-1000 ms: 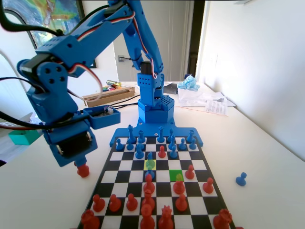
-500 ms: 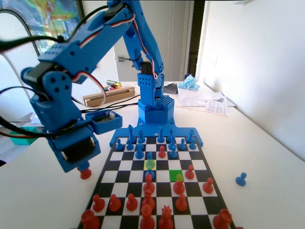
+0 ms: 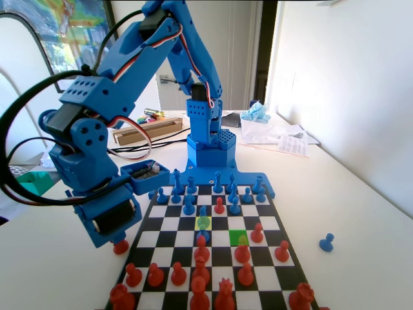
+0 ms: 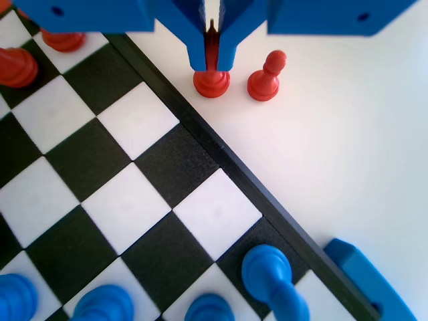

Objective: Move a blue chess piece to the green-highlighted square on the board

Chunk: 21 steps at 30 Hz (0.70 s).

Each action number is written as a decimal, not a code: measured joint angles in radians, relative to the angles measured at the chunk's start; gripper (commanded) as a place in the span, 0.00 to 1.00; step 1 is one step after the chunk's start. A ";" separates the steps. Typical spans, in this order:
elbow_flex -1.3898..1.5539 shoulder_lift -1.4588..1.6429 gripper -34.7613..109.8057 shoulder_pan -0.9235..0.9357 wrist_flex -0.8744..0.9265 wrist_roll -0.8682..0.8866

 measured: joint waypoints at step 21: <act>0.002 0.156 0.38 -0.031 0.209 -0.077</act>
